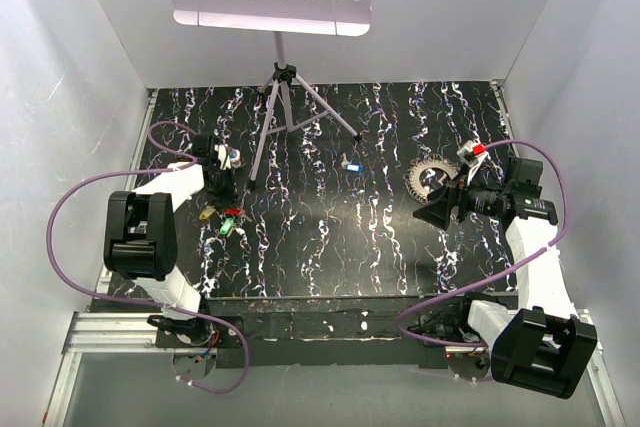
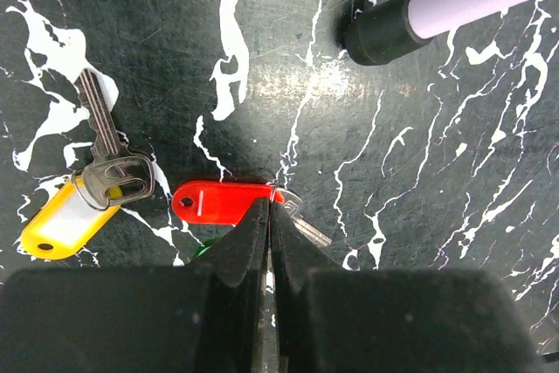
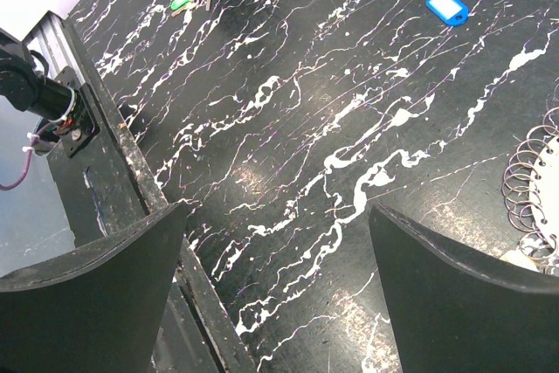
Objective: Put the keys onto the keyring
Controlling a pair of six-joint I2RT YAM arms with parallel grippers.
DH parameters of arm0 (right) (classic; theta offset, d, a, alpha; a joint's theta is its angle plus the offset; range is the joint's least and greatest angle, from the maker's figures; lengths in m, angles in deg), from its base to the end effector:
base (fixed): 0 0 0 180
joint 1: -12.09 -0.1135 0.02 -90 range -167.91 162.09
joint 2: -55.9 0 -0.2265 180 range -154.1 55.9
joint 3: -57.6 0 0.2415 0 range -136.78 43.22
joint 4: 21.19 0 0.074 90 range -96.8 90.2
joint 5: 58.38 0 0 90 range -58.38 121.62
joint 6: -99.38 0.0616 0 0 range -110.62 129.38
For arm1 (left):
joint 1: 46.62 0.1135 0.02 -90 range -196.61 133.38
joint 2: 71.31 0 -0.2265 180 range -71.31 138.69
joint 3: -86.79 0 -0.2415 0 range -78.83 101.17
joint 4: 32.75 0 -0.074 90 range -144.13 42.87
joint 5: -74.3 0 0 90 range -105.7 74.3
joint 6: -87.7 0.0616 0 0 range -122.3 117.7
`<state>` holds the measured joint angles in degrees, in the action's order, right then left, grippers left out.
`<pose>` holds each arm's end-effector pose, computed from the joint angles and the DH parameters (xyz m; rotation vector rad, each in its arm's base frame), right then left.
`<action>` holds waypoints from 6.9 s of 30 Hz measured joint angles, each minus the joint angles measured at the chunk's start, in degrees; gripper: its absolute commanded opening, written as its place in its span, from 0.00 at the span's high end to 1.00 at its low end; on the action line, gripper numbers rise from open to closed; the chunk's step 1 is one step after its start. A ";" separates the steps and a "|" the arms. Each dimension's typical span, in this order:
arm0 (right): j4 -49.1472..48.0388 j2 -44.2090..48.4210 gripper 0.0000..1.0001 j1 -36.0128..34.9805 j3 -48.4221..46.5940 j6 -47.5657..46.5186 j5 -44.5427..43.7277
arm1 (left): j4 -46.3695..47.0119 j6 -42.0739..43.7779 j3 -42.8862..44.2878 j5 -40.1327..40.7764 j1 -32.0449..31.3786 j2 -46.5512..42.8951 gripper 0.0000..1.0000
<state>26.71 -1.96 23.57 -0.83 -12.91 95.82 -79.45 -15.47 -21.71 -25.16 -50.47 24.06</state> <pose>0.2162 0.0127 0.2336 -0.6631 1.9070 0.9546 0.3055 -0.0307 0.1142 -0.1890 2.8093 -0.3017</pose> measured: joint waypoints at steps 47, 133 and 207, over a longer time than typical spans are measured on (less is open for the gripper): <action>16.50 -2.58 0.08 -3.21 -1.36 -25.14 8.07 | 10.60 6.62 -9.97 -10.78 -26.80 -25.00 1.00; 12.37 -15.08 0.45 -36.20 -12.72 -31.32 3.82 | 62.38 4.50 -33.40 -13.70 -47.01 -36.11 1.00; 12.96 -20.20 0.99 -44.39 -24.41 -24.04 -0.02 | 81.29 -2.54 -36.98 -10.21 -48.13 -33.88 0.95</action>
<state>39.68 -22.16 -20.82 -25.25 -36.95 95.80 1.84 -18.00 -58.69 -35.36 -98.60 -9.82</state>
